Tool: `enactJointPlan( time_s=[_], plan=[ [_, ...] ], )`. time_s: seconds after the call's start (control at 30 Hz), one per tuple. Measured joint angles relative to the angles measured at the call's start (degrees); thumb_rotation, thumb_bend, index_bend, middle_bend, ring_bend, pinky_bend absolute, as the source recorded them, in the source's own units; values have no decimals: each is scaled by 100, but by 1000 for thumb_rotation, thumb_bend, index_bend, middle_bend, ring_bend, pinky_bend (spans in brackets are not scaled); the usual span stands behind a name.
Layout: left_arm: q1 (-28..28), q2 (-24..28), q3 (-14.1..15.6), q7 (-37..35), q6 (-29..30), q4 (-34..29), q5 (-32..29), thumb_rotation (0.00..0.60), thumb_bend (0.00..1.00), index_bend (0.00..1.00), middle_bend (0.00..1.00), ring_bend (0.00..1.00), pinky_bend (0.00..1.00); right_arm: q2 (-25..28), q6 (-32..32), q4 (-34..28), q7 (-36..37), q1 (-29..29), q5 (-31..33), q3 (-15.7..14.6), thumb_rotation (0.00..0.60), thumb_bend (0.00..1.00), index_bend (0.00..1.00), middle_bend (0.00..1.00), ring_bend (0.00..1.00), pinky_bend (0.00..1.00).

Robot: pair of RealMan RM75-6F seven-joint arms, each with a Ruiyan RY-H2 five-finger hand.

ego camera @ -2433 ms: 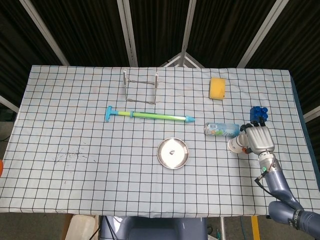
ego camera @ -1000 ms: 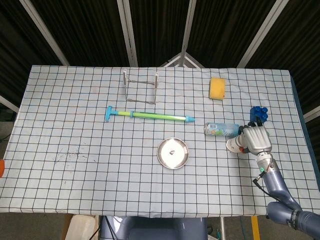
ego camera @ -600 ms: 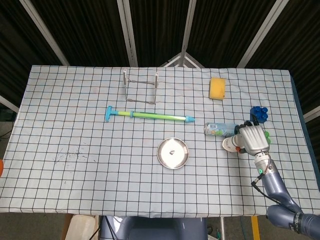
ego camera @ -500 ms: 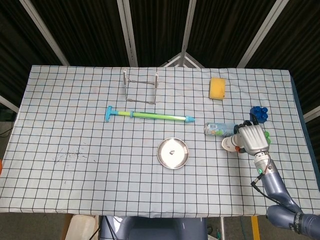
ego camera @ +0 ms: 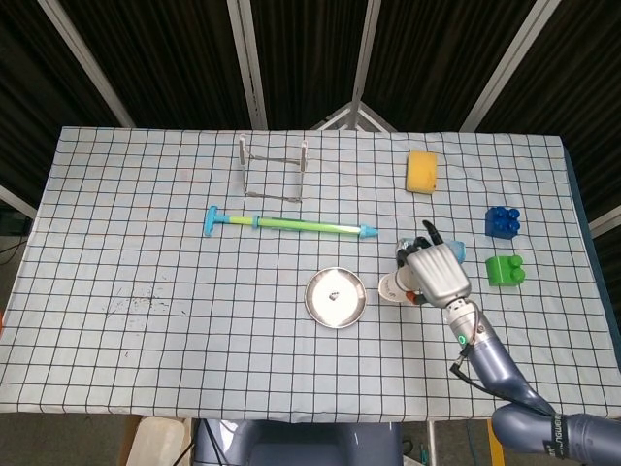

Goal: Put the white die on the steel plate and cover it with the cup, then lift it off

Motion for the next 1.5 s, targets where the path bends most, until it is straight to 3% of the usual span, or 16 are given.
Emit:
enactJointPlan(
  time_s=[0.33, 0.67, 1.5],
  plan=[
    [-10, 17, -19, -92, -32, 41, -34, 600, 678, 202, 0, 0, 95, -904, -90, 397, -168, 378, 122, 20, 600, 358, 561, 525, 288, 0],
    [-29, 5, -27, -73, -71, 57, -60, 600, 678, 202, 0, 0, 94, -1328, -97, 924, 49, 513, -6, -15, 600, 359, 561, 525, 290, 0],
    [-11, 36, -46, -177, -53, 64, -91, 600, 678, 202, 0, 0, 95, -1499, 39, 772, -78, 712, -77, -5, 600, 358, 561, 525, 290, 0]
  ],
)
